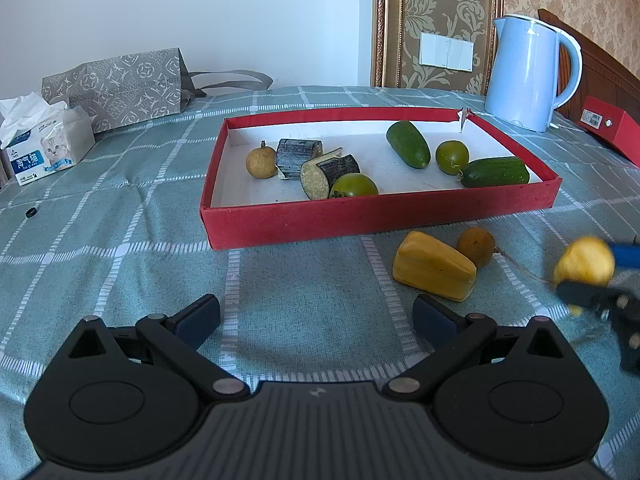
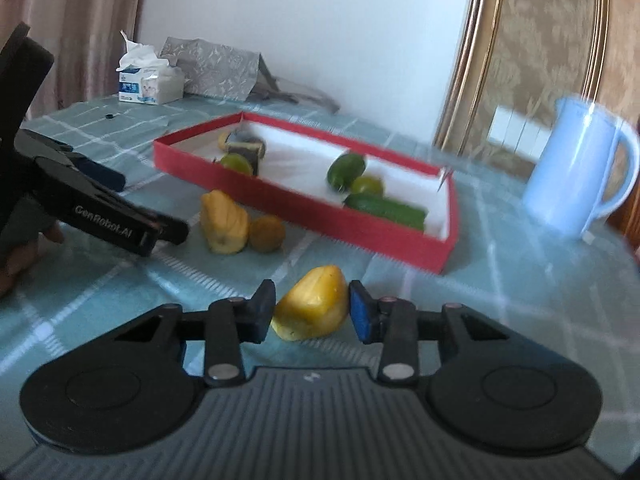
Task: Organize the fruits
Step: 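Carry the yellow chunk over the tray and open the right gripper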
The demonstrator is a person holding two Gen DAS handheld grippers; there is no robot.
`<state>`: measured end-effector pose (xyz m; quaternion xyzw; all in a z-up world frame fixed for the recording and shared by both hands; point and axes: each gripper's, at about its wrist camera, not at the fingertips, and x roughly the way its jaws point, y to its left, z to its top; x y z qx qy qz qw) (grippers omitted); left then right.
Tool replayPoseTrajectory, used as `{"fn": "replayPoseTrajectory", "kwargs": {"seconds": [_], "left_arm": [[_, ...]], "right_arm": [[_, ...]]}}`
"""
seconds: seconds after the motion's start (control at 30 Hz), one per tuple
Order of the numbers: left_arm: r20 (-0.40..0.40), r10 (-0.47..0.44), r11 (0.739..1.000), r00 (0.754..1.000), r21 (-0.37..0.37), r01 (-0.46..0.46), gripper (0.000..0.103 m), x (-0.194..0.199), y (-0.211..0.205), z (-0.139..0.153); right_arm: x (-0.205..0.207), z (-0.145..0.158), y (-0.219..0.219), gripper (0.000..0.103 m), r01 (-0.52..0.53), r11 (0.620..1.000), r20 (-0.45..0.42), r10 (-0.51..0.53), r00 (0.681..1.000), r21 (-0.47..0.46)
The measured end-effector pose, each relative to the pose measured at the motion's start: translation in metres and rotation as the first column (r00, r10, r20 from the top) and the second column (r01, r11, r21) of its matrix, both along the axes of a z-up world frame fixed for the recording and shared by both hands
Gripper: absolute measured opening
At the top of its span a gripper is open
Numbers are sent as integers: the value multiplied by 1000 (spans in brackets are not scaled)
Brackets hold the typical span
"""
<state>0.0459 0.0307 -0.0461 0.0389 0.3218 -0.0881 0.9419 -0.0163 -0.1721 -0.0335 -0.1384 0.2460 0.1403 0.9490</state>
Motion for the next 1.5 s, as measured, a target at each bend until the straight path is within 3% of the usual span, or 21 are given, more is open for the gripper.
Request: {"fn": "replayPoseTrajectory", "kwargs": {"seconds": [0.23, 0.33, 0.53, 0.9, 0.93, 1.0, 1.03, 1.07, 1.2, 1.3, 1.37, 1.5], "left_arm": [[0, 0, 1000, 1000, 0, 0, 103, 0, 0, 0], [0, 0, 1000, 1000, 0, 0, 103, 0, 0, 0], [0, -1, 1000, 1000, -1, 1, 103, 0, 0, 0], [0, -1, 1000, 1000, -1, 1, 103, 0, 0, 0], [0, -1, 1000, 1000, -1, 1, 103, 0, 0, 0], [0, -1, 1000, 1000, -1, 1, 103, 0, 0, 0], [0, -1, 1000, 1000, -1, 1, 103, 0, 0, 0], [0, -1, 1000, 1000, -2, 1, 103, 0, 0, 0], [0, -1, 1000, 1000, -2, 1, 103, 0, 0, 0], [1, -1, 1000, 1000, -2, 1, 103, 0, 0, 0], [1, -1, 1000, 1000, -2, 1, 103, 0, 0, 0], [1, -1, 1000, 1000, -2, 1, 103, 0, 0, 0]], "right_arm": [[21, 34, 16, 37, 33, 987, 224, 4, 975, -160], [51, 40, 26, 37, 37, 985, 252, 7, 968, -171], [105, 31, 46, 37, 16, 990, 200, 11, 980, -137], [150, 4, 79, 36, -41, 993, 83, 51, 995, -109], [150, 4, 78, 42, -40, 995, 85, 48, 995, -91], [144, 7, 74, 68, -15, 996, 112, 24, 993, -85], [138, 11, 71, 85, 1, 996, 147, 12, 989, -85], [130, 15, 67, 89, 15, 996, 185, 1, 983, -84], [91, 28, 47, 89, 56, 993, 293, -23, 956, -105], [60, 24, 33, 89, 44, 993, 328, -6, 944, -109], [46, 20, 26, 89, 31, 994, 336, 6, 942, -105], [31, 20, 7, 89, 25, 1000, 319, -21, 948, -8]]}}
